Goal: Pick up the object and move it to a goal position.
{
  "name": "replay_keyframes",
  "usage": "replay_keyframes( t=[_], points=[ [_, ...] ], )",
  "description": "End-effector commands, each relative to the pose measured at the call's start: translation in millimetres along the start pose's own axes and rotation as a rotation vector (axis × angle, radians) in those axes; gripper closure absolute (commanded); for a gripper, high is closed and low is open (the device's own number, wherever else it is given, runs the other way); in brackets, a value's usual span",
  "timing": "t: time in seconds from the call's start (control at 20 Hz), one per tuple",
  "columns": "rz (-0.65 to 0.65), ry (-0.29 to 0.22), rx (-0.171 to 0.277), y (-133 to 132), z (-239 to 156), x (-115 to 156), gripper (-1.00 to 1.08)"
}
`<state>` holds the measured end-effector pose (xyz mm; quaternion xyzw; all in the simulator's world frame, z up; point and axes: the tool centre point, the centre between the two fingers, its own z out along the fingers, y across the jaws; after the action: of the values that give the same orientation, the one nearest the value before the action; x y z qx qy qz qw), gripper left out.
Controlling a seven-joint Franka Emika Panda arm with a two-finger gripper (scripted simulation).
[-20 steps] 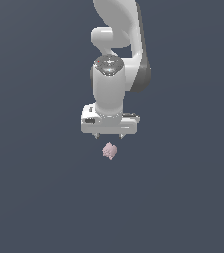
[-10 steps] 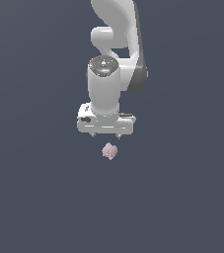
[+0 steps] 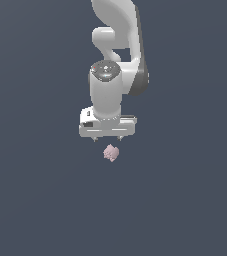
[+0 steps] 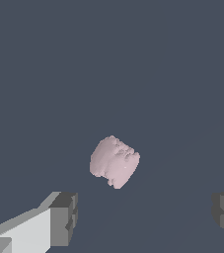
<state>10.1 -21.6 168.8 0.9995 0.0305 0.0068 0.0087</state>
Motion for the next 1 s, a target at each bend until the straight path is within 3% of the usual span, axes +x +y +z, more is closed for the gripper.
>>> replay_keyframes(
  t=[0.0, 0.95],
  points=[
    [-0.048, -0.001, -0.001, 0, 4, 0, -0.92],
    [-0.568, -0.01, 0.005, -7, 43, -3, -0.92]
  ],
)
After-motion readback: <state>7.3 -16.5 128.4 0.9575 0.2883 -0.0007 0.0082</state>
